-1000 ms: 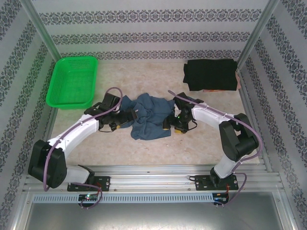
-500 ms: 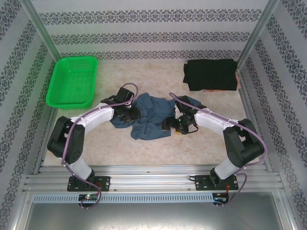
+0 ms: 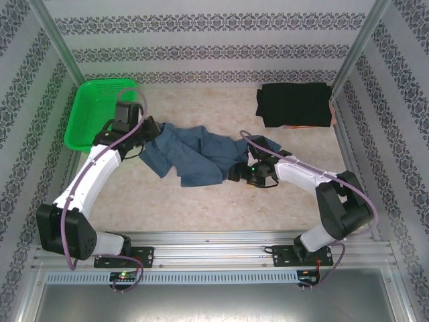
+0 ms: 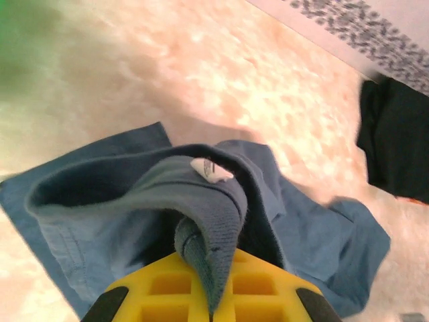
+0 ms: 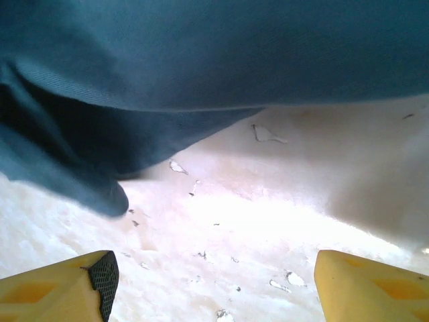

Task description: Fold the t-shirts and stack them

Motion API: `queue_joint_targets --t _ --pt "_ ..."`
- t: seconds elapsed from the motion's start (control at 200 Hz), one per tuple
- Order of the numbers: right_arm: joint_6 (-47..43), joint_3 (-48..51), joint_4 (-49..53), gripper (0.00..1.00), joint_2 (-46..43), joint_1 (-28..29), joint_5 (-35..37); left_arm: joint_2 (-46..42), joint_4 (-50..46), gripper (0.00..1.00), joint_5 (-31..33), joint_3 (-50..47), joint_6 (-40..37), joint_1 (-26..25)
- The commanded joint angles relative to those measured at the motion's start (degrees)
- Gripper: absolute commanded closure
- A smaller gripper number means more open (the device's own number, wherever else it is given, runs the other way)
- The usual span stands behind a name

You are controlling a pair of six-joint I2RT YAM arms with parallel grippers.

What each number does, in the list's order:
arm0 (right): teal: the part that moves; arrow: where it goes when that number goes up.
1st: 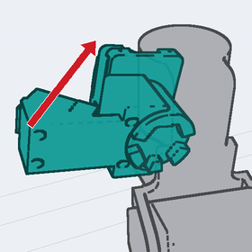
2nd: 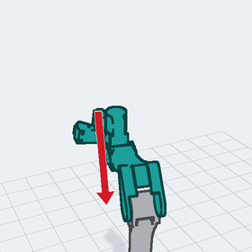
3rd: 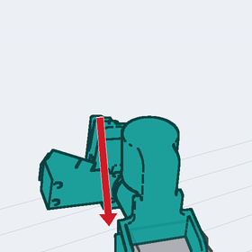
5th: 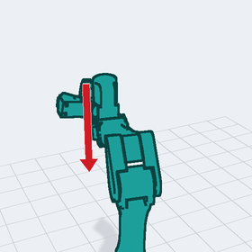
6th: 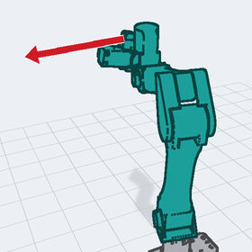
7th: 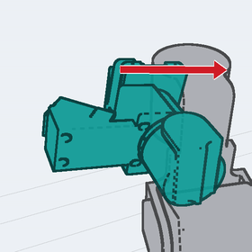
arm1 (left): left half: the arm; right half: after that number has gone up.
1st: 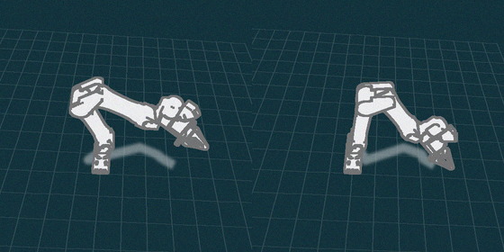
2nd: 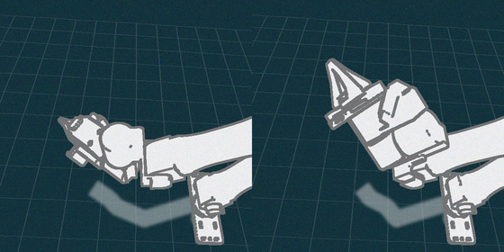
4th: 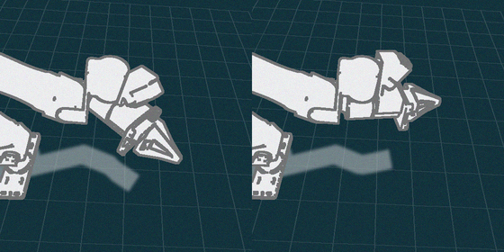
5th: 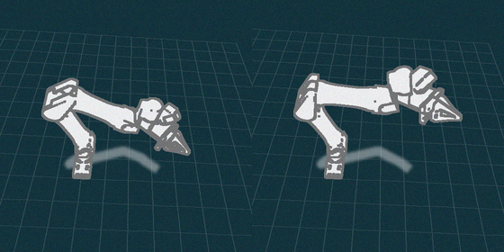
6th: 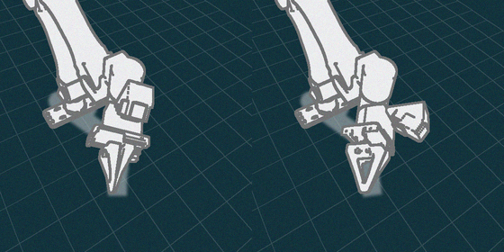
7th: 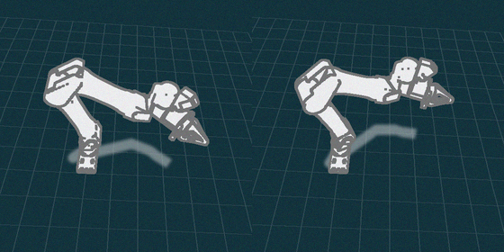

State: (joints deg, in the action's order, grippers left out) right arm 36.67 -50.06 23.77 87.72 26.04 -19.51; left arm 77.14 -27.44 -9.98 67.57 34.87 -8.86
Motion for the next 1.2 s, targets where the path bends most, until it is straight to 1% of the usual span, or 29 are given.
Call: queue_joint_targets --t 0.0,0.04,0.095,0.11,0.15,0.195,0.225,0.28,0.355,0.42,0.53,0.63,0.679,0.744,0.844,0.934,1.049,1.119,1.194 --pt "0.83 -0.13 -1.54 0.22 -2.37 -1.76 1.56 -1.59 3.17 1.0 -2.87 -4.79 -0.55 0.68" --pt "0.33 -1.11 -0.95 0.22 -1.75 -1.96 1.02 -1.06 0.98 0.95 -2.53 -4.48 -0.68 0.84" --pt "-0.15 -2.35 -0.02 0.22 -1.25 -1.87 1.39 -0.46 -1.39 0.8 -1.82 -4.65 -0.36 1.03" --pt "-0.04 -2.36 -0.1 0.22 -1.24 -1.87 1.33 -0.5 -1.54 0.74 -1.78 -4.89 -0.15 1.06" --pt "0.31 -2.32 -0.84 0.21 -1.47 -2.24 0.86 -1.33 -2.19 0.56 -0.98 -5.58 0.73 0.96" --pt "0.29 -2.19 -0.97 0.2 -1.82 -2.92 0.78 -2.84 -3.44 0.43 0.34 -5.87 1.8 0.95" --pt "0.04 -2.29 -0.81 0.2 -2.05 -3.54 0.8 -4.14 -4.59 0.39 1.08 -5.67 2.11 0.52" --pt "-0.89 -2.38 -0.68 0.18 -2.6 -4.65 -0.02 -6.37 -7.56 0.35 2.02 -4.62 1.92 -1.05" --pt "-3.11 -2.86 -0.83 0.17 -3.2 -5.15 -2.52 -8.58 -13.6 0.34 2.16 -3.57 2.3 -5.08" --pt "-4.88 -3.52 -0.57 0.17 -3.19 -4.4 -4.11 -11.22 -18.26 0.35 1.95 -4.89 5.19 -8.68" --pt "-6.52 -4.22 1.08 0.17 -2.94 -2.67 -3.9 -17.67 -21.55 0.39 0.67 -11.35 11.85 -14.07" --pt "-5.81 -3.07 0.02 0.17 -3.24 -3.17 -4.63 -21.18 -21.75 0.42 -2.61 -19.08 16.81 -16.2" --pt "-6.28 -3.05 -0.04 0.16 -3.57 -3.36 -4.85 -21.77 -19.8 0.44 -3.33 -22.75 18.66 -16.58" --pt "-7.46 -3.2 -0.42 0.13 -4.77 -3.63 -4.84 -21.66 -14.6 0.45 -3.35 -26.79 21.0 -16.63" --pt "-9.38 -2.97 -1.05 0.05 -7.87 -4.04 -3.74 -16.75 -5.37 0.46 -4.36 -29.58 23.82 -16.64" --pt "-10.55 -2.74 -1.48 0.02 -10.35 -5.19 -3.74 -10.72 2.14 0.48 -4.07 -30.69 26.3 -16.54" --pt "-11.35 -2.28 -1.72 0.02 -12.32 -6.78 -5.37 -5.36 7.35 0.48 -0.03 -29.89 27.37 -16.14" --pt "-12.07 -1.92 -1.26 0.02 -13.13 -7.14 -5.94 -1.56 11.5 0.49 -1.09 -29.78 28.03 -15.5" --pt "-12.65 -1.5 -0.56 0.02 -13.94 -7.86 -5.65 2.39 12.9 0.5 -1.45 -28.33 27.88 -15.41"
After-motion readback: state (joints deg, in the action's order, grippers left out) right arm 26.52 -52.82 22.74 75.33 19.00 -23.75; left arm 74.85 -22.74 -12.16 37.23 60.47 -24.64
